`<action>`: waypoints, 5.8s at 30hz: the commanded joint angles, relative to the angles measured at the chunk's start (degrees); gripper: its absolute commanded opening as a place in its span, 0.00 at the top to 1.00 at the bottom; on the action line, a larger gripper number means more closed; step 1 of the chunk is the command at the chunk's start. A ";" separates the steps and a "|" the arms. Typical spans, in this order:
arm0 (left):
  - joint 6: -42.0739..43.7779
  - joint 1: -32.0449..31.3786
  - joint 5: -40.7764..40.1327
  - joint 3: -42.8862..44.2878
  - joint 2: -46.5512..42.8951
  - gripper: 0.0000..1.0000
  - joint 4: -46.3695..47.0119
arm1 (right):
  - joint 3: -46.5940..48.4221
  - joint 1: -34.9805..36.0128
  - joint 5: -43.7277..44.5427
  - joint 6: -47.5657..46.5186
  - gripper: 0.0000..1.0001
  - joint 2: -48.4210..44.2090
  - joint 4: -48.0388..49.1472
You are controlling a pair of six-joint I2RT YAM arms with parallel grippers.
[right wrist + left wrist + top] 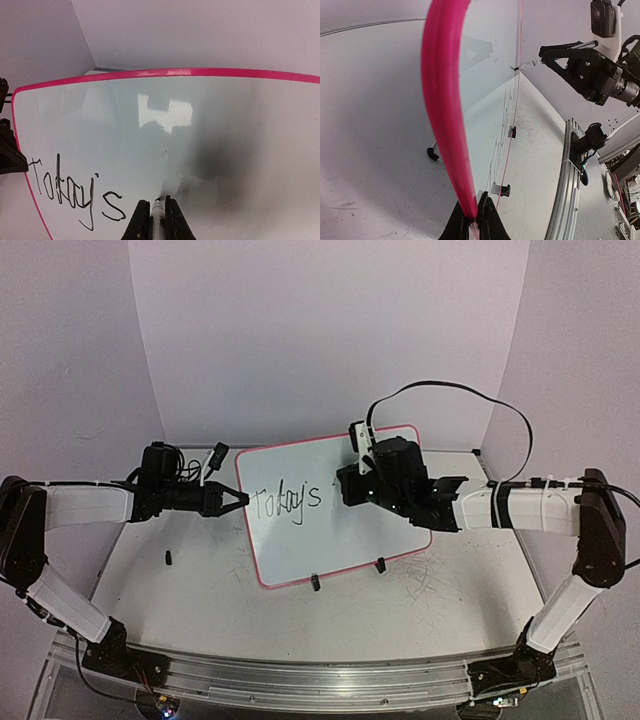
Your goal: Write a sentence on the whiteboard
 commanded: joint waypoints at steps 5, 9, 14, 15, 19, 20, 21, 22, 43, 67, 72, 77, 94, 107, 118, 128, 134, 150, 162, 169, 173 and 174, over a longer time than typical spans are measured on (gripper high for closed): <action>3.70 -0.15 -9.34 1.41 2.26 1.00 -3.27 | -3.83 -0.15 -0.64 2.76 1.00 -1.43 0.29; 3.69 -0.15 -9.34 1.42 2.20 1.00 -3.34 | -5.69 -0.13 -0.98 4.17 1.00 -2.44 0.31; 3.63 -0.17 -9.22 1.39 2.18 1.00 -3.37 | -5.59 -0.27 1.46 4.14 1.00 -2.60 0.31; 3.62 -0.18 -9.18 1.40 2.19 1.00 -3.37 | -5.16 -0.34 2.22 4.03 1.00 -2.60 0.33; 3.61 -0.16 -9.15 1.33 2.02 1.00 -3.37 | -2.72 -1.09 3.84 3.56 1.00 -2.40 0.38; 3.61 -0.14 -9.11 1.33 2.04 1.00 -3.35 | -2.12 -1.28 4.27 3.35 1.00 -2.20 0.38; 3.61 -0.14 -9.03 1.39 2.05 1.00 -3.36 | -1.45 -1.49 4.29 3.15 1.00 -2.00 0.38; 3.61 -0.14 -8.97 1.40 2.04 1.00 -3.33 | -0.84 -1.70 4.40 2.94 1.00 -1.70 0.38; 3.79 -0.14 -8.98 1.50 2.43 1.00 -3.36 | -4.72 -1.45 1.01 2.83 1.00 -2.31 -0.61; 3.78 -0.17 -9.25 1.63 2.40 1.00 -3.48 | -1.60 3.14 -0.66 5.00 1.00 -2.23 -1.97; 3.87 -0.15 -9.66 1.41 1.82 1.00 -3.62 | -9.11 1.49 0.05 4.62 1.00 -11.03 -2.01; 3.79 -0.14 -9.33 1.58 2.26 1.00 -3.70 | -7.95 -1.78 -0.72 4.55 1.00 -9.79 -0.07; 3.79 -0.14 -9.51 1.55 1.82 1.00 -3.69 | -2.95 -1.89 0.47 2.23 1.00 -4.50 1.40; 3.87 -0.18 -9.52 1.51 1.89 1.00 -3.68 | -0.69 -2.17 0.96 1.67 1.00 -1.95 1.87; 3.96 -0.15 -9.37 1.47 1.91 1.00 -3.72 | -4.06 -2.11 0.70 2.41 1.00 -3.35 1.50; 3.88 -0.14 -9.57 1.41 1.75 1.00 -3.72 | -7.25 -2.24 2.57 3.13 1.00 -5.47 0.85; 3.87 -0.16 -9.58 1.54 1.95 1.00 -3.76 | -5.42 -3.01 4.31 2.44 1.00 -5.17 1.11; 4.13 -0.16 -9.47 1.70 2.41 1.00 -3.93 | -1.63 -2.92 0.26 1.76 1.00 -1.03 1.61; 4.14 -0.15 -9.60 1.48 1.94 1.00 -3.91 | -5.08 -1.88 1.44 3.79 1.00 -5.03 0.83; 4.00 -0.14 -9.37 1.55 1.99 1.00 -3.95 | -5.70 -4.72 -0.05 0.51 1.00 -10.31 1.90; 4.02 -0.18 -9.43 1.63 1.71 1.00 -3.93 | -4.37 -4.90 -2.15 -0.71 1.00 -7.98 1.96; 3.99 -0.19 -9.43 1.61 1.67 1.00 -3.94 | -4.05 -4.90 -2.20 -0.78 1.00 -7.41 1.96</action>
